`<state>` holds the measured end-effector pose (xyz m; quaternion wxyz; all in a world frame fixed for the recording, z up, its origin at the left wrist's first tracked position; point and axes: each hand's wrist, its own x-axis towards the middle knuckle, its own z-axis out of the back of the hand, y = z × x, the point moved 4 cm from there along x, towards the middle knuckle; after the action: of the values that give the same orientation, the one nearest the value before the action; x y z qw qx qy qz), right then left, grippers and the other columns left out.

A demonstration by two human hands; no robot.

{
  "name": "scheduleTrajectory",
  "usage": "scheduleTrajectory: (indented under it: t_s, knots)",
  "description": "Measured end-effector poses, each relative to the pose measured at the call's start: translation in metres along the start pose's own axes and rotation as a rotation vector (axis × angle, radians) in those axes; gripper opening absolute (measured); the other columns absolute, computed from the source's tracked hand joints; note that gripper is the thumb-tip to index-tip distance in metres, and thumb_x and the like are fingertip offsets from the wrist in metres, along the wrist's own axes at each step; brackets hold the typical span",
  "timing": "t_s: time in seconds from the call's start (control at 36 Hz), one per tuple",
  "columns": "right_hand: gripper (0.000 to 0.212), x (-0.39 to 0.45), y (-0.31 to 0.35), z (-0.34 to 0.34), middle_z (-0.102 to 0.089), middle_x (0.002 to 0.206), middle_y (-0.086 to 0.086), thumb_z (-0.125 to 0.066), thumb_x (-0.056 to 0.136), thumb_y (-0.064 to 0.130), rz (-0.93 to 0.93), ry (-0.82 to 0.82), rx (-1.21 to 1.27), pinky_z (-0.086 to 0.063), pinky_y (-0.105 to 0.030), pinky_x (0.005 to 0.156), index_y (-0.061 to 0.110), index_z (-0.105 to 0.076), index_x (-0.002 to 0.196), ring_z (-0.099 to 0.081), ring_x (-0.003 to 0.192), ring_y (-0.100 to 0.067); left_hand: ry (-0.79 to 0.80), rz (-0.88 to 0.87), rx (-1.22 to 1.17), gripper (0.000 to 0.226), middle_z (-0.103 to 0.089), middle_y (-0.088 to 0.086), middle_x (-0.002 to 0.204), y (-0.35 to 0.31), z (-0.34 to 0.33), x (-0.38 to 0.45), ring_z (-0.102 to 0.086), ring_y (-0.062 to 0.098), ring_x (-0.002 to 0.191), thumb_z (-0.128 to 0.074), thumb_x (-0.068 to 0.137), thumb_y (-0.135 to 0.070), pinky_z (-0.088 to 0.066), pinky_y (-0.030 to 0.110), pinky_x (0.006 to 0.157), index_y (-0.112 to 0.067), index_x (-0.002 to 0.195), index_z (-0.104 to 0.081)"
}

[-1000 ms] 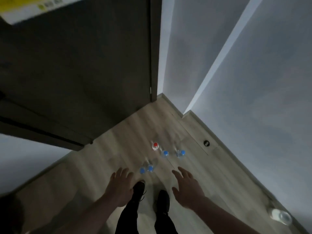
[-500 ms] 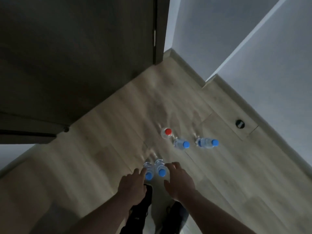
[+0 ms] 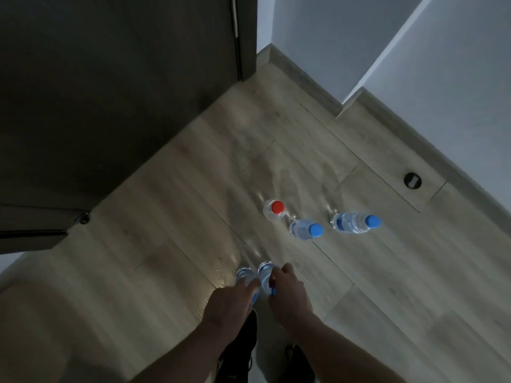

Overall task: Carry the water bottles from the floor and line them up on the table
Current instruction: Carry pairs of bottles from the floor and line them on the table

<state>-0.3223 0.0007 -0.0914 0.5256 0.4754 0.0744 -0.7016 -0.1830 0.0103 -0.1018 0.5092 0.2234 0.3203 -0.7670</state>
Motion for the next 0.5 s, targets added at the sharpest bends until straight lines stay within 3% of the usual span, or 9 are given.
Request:
scheduleTrajectory:
  t_s: [0.14, 0.25, 0.33, 0.42, 0.5]
  knots:
    - [0.018, -0.041, 0.001, 0.035, -0.045, 0.106, 0.001, -0.062, 0.085, 0.013, -0.017, -0.008, -0.003, -0.042, -0.03, 0.069, 0.017, -0.056, 0.101, -0.053, 0.077, -0.019, -0.036, 0.028, 0.033, 0.047, -0.055, -0.003, 0.128, -0.01, 0.042, -0.03, -0.067, 0.024, 0.097, -0.041, 0.103, -0.042, -0.046, 0.036, 0.075, -0.033, 0.148, -0.03]
    - [0.014, -0.104, 0.015, 0.084, -0.042, 0.1, 0.002, -0.059, 0.083, 0.015, -0.001, -0.034, 0.007, -0.037, -0.03, 0.067, 0.019, -0.055, 0.096, -0.061, 0.083, -0.028, -0.1, 0.003, -0.083, 0.044, -0.056, -0.009, 0.123, -0.028, 0.102, -0.082, -0.066, 0.016, 0.094, -0.043, 0.099, -0.047, -0.052, 0.033, 0.076, -0.034, 0.141, -0.036]
    - [0.012, -0.161, 0.029, 0.126, -0.042, 0.099, 0.003, -0.061, 0.081, 0.022, 0.002, -0.079, 0.058, -0.032, -0.032, 0.064, 0.022, -0.055, 0.091, -0.061, 0.083, -0.031, -0.152, -0.031, -0.115, 0.046, -0.058, -0.008, 0.12, -0.044, 0.156, -0.13, -0.066, 0.019, 0.093, -0.049, 0.094, -0.048, -0.052, 0.035, 0.072, -0.029, 0.135, -0.044]
    - [0.012, -0.222, 0.049, 0.174, -0.039, 0.095, 0.01, -0.064, 0.081, 0.017, 0.015, -0.143, 0.083, -0.034, -0.028, 0.064, 0.023, -0.057, 0.089, -0.059, 0.078, -0.022, -0.237, -0.108, -0.132, 0.047, -0.068, -0.005, 0.1, -0.072, 0.219, -0.185, -0.069, 0.02, 0.072, -0.072, 0.084, -0.04, -0.053, 0.033, 0.056, -0.028, 0.121, -0.045]
    - [0.014, -0.287, 0.07, 0.221, -0.041, 0.096, 0.012, -0.069, 0.081, 0.015, 0.015, -0.229, 0.119, -0.036, -0.023, 0.063, 0.023, -0.06, 0.088, -0.049, 0.073, -0.011, -0.297, -0.12, -0.122, 0.05, -0.066, -0.01, 0.085, -0.101, 0.283, -0.24, -0.064, 0.014, 0.058, -0.08, 0.078, -0.038, -0.048, 0.028, 0.047, -0.031, 0.11, -0.042]
